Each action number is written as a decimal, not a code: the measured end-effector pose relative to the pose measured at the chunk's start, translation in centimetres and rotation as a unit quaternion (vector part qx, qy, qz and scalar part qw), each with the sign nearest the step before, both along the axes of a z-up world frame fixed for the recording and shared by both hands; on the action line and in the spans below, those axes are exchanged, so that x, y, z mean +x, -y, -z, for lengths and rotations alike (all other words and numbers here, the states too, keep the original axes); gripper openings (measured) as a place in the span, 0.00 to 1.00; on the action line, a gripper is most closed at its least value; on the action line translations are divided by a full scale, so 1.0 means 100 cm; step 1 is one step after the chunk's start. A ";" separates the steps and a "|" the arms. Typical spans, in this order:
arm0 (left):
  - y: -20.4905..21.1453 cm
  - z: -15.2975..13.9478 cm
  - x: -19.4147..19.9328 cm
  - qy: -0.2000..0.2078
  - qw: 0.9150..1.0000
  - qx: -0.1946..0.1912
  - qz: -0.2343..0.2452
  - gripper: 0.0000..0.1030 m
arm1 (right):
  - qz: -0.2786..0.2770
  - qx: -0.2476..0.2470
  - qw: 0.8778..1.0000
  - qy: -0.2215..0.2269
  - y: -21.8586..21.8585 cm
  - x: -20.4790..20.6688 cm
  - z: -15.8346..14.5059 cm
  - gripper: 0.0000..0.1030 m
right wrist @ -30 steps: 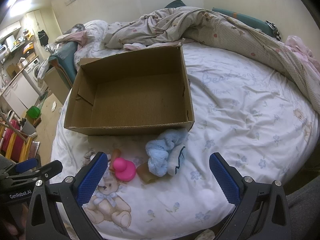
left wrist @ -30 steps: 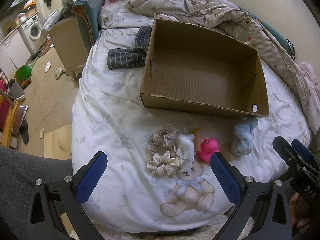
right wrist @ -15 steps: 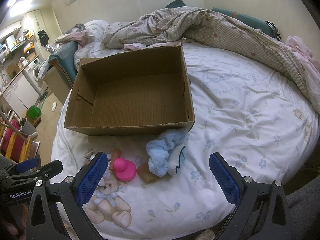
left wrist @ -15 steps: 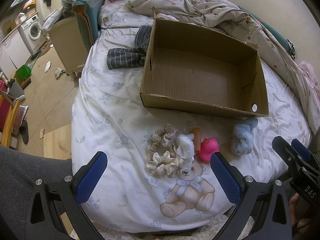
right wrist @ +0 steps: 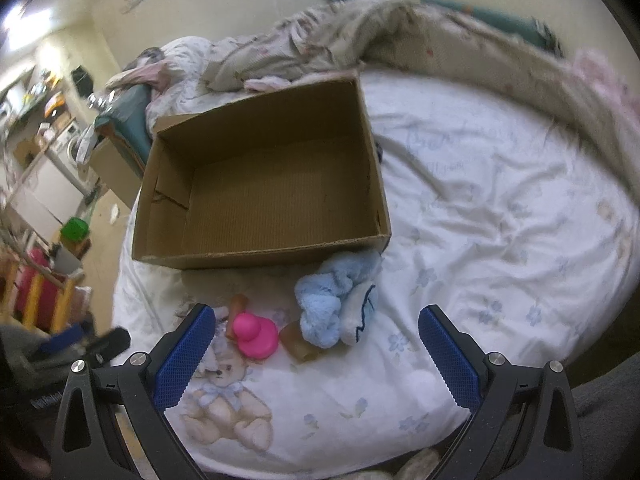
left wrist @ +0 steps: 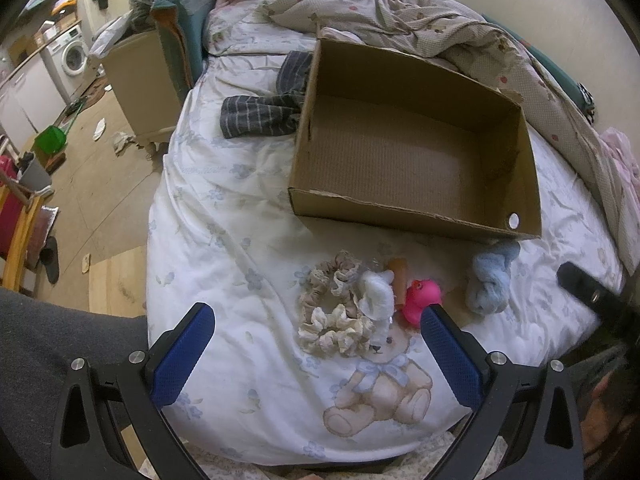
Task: Organize soft objects
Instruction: 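Grasp the light-blue plush toy with the right gripper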
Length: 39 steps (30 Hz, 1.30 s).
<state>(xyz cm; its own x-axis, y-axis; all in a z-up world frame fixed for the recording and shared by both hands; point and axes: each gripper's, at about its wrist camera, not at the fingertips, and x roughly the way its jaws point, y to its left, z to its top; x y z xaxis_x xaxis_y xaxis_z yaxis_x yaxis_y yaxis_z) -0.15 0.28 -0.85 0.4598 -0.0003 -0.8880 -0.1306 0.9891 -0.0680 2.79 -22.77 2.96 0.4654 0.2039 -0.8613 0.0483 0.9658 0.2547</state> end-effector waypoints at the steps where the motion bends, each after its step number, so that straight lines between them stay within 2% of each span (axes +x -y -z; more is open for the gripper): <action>1: -0.001 0.000 0.001 -0.001 1.000 0.000 -0.003 1.00 | 0.004 0.014 1.000 -0.017 0.006 0.006 0.002 1.00; 6: -0.011 0.000 0.002 -0.004 1.000 0.003 -0.024 1.00 | 0.016 0.041 0.994 -0.103 0.021 0.038 0.023 1.00; 9: -0.018 0.001 0.003 -0.009 0.999 0.000 -0.034 1.00 | 0.027 0.031 0.993 -0.107 0.023 0.046 0.033 1.00; 14: -0.022 0.002 0.006 -0.014 0.999 -0.003 -0.035 1.00 | 0.004 0.027 0.990 -0.141 0.009 0.058 0.065 1.00; 17: -0.022 0.004 0.008 -0.017 0.999 -0.007 -0.033 1.00 | -0.008 0.029 0.986 -0.166 0.001 0.061 0.086 0.85; 18: -0.022 0.004 0.008 -0.016 0.999 -0.009 -0.031 1.00 | -0.010 0.025 0.985 -0.172 -0.001 0.061 0.092 0.84; 22: -0.022 0.002 0.010 -0.010 0.999 -0.014 -0.029 0.98 | -0.017 0.010 0.984 -0.178 -0.002 0.062 0.104 0.84; 23: -0.023 0.003 0.011 -0.012 0.999 -0.014 -0.029 0.98 | -0.021 0.013 0.983 -0.181 -0.003 0.061 0.105 0.79; 24: -0.023 0.005 0.011 -0.015 0.999 -0.015 -0.029 0.98 | -0.027 0.015 0.983 -0.183 -0.003 0.061 0.107 0.65; 27: -0.025 0.007 0.014 -0.023 0.999 -0.020 -0.029 0.98 | -0.032 0.021 0.982 -0.183 -0.002 0.060 0.114 0.42; 30: -0.032 0.006 0.018 -0.025 0.998 -0.032 -0.039 0.97 | -0.040 0.038 0.983 -0.173 0.001 0.057 0.106 0.33; 35: -0.047 0.012 0.027 -0.047 0.995 -0.059 -0.062 0.85 | -0.033 0.064 0.987 -0.140 0.011 0.043 0.083 0.31; 39: -0.046 0.024 0.033 -0.082 0.992 -0.080 -0.053 0.70 | -0.031 0.086 0.988 -0.120 0.015 0.027 0.060 0.31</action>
<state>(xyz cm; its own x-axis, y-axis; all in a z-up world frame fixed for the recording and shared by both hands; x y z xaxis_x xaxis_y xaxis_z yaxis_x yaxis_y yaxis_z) 3.12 4.92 -3.26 0.3143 -0.1070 -0.9433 -0.2547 0.9477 -0.1924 5.52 -24.26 -3.07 0.2328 0.3788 -0.8957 0.0690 0.9123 0.4037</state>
